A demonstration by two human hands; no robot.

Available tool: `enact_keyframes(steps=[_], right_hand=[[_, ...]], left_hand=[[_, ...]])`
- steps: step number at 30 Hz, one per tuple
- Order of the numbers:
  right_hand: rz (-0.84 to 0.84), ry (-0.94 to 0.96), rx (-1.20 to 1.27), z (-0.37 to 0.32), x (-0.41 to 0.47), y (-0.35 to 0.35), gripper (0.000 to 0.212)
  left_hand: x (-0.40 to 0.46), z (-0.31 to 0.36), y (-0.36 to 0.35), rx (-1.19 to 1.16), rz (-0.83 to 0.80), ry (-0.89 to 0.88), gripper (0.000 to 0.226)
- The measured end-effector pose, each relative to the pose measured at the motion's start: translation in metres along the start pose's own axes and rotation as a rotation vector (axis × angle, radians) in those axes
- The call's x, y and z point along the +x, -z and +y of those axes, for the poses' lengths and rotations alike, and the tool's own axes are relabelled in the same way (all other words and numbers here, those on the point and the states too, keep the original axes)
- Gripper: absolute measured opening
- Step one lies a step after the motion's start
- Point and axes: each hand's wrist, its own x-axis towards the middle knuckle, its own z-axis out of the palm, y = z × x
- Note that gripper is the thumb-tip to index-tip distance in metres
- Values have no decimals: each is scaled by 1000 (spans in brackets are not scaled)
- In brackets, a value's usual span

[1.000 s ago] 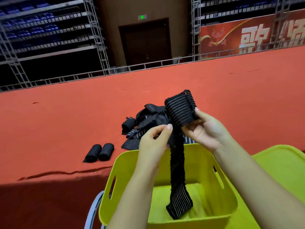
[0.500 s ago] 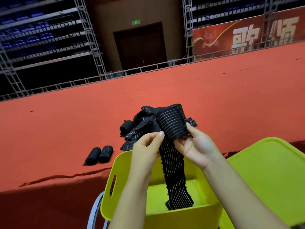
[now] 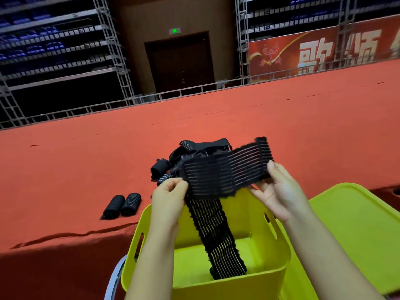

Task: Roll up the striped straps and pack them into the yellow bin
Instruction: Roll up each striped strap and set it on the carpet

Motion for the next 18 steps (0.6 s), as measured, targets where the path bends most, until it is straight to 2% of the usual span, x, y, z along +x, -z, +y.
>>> enact_keyframes(steps=[5, 11, 13, 17, 18], right_hand=[[124, 138, -219, -8, 1, 27, 18], [268, 201, -265, -15, 4, 49, 20], [225, 184, -412, -16, 1, 48, 18], [-36, 78, -813, -4, -11, 28, 4], [-67, 97, -916, -1, -14, 23, 11]], left_hand=[[16, -6, 24, -26, 130, 12, 19], [23, -6, 44, -39, 240, -16, 19], [22, -2, 48, -22, 215, -40, 15], [12, 9, 42, 78, 84, -122, 16], [9, 12, 40, 110, 54, -147, 17]])
